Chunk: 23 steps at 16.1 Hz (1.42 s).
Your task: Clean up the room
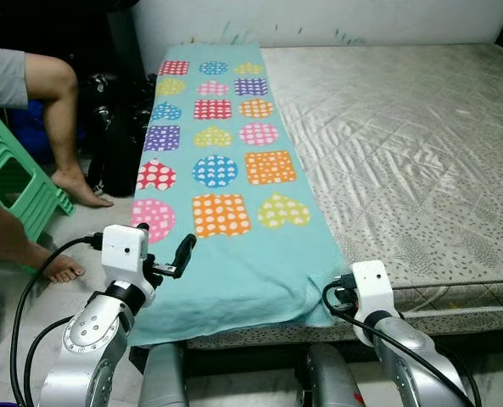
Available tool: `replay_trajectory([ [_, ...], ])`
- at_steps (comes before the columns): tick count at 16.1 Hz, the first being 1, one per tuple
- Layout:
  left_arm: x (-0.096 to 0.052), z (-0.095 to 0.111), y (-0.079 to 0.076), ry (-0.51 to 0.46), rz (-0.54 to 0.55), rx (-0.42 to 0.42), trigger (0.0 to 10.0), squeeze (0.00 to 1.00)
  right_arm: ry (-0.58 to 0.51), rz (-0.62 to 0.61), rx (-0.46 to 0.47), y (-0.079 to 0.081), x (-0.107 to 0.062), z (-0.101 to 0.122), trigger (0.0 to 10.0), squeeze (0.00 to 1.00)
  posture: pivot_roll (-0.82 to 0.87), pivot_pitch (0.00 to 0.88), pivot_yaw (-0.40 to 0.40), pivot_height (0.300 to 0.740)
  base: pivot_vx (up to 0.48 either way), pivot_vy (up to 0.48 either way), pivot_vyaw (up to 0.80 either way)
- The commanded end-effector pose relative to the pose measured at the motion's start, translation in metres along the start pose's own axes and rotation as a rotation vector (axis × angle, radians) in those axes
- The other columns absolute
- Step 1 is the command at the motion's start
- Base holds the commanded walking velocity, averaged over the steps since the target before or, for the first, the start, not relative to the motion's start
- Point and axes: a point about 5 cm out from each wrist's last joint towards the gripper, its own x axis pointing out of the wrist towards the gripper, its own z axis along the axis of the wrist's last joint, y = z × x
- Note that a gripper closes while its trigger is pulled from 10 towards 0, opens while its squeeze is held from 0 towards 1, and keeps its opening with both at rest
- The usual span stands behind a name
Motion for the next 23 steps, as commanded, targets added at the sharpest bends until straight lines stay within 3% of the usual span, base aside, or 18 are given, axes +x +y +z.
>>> replay_trajectory([
  [1,0.002,0.001,0.000,-0.005,0.001,0.011,10.0,0.00,-0.003,-0.006,-0.001,-0.001,-0.001,0.003,10.0,1.00,-0.01,0.038,0.006,0.570,0.000,0.000,0.00],
  [4,0.002,0.000,0.000,-0.007,0.010,0.011,10.0,0.00,-0.047,-0.076,-0.032,-0.012,0.001,0.017,10.0,1.00,-0.01,0.036,0.003,0.570,0.000,0.000,0.00],
  [7,0.002,0.001,0.001,-0.014,0.014,0.011,10.0,0.00,-0.107,-0.025,0.017,-0.001,0.001,0.036,10.0,1.00,-0.01,0.029,0.000,0.570,0.000,0.000,0.00],
  [9,0.004,0.002,0.001,-0.022,0.016,0.008,10.0,0.00,-0.071,0.107,0.070,0.021,0.001,0.033,10.0,1.00,-0.01,0.026,0.000,0.570,0.000,0.000,0.00],
  [10,0.004,0.002,0.001,-0.022,0.016,0.008,10.0,0.00,-0.065,0.120,0.069,0.023,0.001,0.033,10.0,1.00,-0.01,0.026,0.000,0.570,0.000,0.000,0.00],
  [11,0.005,0.002,0.001,-0.024,0.015,0.006,10.0,0.00,-0.034,0.218,0.046,0.039,0.002,0.029,10.0,1.00,-0.01,0.025,0.001,0.570,0.000,0.000,0.00],
  [14,0.005,0.002,-0.001,-0.028,0.010,0.005,10.0,0.00,-0.050,0.276,-0.003,0.061,0.008,0.032,10.0,1.00,0.00,0.028,0.003,0.570,0.000,0.000,0.00],
  [15,0.005,0.002,0.000,-0.027,0.012,0.006,10.0,0.00,-0.077,0.269,-0.007,0.070,0.014,0.038,10.0,0.82,0.00,0.031,0.002,0.570,0.000,0.000,0.00],
  [16,0.005,0.002,0.000,-0.027,0.013,0.007,10.0,0.00,-0.094,0.247,-0.004,0.073,0.018,0.041,10.0,0.77,0.00,0.034,0.001,0.570,0.000,0.000,0.00],
  [17,0.005,0.002,0.000,-0.027,0.015,0.008,10.0,0.00,-0.119,0.222,-0.018,0.076,0.024,0.045,10.0,0.46,0.01,0.035,-0.002,0.570,0.000,0.000,0.00],
  [18,0.005,0.002,-0.001,-0.028,0.015,0.007,10.0,0.00,-0.127,0.208,-0.022,0.077,0.026,0.046,10.0,0.00,0.01,0.038,-0.005,0.570,0.000,0.000,0.00],
  [19,0.005,0.003,-0.002,-0.032,0.017,0.007,10.0,0.00,-0.180,0.146,-0.053,0.076,0.034,0.052,10.0,0.73,0.02,0.042,-0.010,0.570,0.000,0.000,0.00],
  [20,0.004,0.003,-0.002,-0.034,0.019,0.007,10.0,0.00,-0.194,0.120,-0.055,0.074,0.038,0.054,10.0,1.00,0.03,0.044,-0.011,0.570,0.000,0.000,0.00],
  [22,0.001,0.003,-0.001,-0.032,0.026,0.008,10.0,0.00,-0.223,0.087,-0.105,0.073,0.046,0.057,10.0,0.98,0.04,0.051,-0.019,0.570,0.000,0.000,0.00],
  [23,0.000,0.003,0.000,-0.029,0.035,0.010,10.0,0.00,-0.229,0.075,-0.123,0.072,0.051,0.058,10.0,0.51,0.05,0.053,-0.020,0.570,0.000,0.000,0.00],
])
